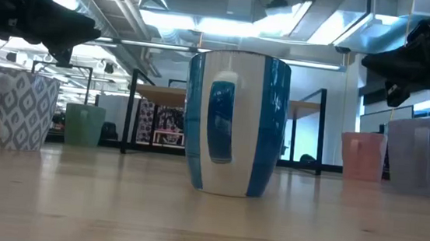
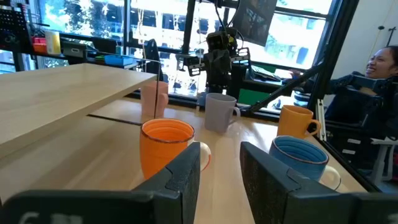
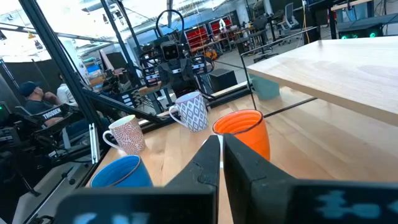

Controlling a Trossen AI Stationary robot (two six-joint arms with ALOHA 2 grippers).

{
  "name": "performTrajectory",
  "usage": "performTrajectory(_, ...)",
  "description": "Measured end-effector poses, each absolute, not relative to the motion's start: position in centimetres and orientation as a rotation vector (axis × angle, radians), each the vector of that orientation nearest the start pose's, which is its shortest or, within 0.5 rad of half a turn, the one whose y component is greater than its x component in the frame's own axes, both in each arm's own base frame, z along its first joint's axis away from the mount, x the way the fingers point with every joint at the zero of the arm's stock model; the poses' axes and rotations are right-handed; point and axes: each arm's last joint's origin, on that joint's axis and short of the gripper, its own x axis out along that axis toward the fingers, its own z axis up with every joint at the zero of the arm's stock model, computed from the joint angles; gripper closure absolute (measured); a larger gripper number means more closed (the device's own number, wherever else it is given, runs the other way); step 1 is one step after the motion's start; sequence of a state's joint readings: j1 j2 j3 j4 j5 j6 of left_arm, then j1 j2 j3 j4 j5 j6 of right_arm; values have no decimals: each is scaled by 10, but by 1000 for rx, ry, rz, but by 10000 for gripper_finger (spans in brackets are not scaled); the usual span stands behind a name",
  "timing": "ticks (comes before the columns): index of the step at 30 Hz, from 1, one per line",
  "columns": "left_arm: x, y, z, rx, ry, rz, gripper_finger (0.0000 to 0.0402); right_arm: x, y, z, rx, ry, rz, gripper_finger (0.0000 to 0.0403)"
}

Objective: Place coffee mugs

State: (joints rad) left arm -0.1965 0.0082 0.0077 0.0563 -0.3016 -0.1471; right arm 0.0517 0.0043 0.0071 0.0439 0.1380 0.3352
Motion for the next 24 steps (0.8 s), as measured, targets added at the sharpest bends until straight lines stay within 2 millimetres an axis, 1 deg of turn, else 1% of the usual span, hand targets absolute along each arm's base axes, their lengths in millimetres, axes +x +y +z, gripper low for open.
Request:
performTrajectory(6,96,-10,171,-161,-61,101,294,97,1,170,340,-65,-79,395)
performTrajectory(8,96,-10,171,-148,-61,108,294,97,0,171,341,-73,-105,395)
performTrajectory(12,96,-9,171,-50,-62,160,294,97,-1,171,342,-87,-150,395)
performTrajectory(15,96,-9,172,8,-67,164,294,97,-2,172,343,-96,-180,395)
performTrajectory(20,94,-9,184,-81,-192,127,294,96,-4,172,352,-114,-246,395)
performTrajectory(24,90,-8,198,-132,-339,152,294,96,-5,172,441,-135,-281,395)
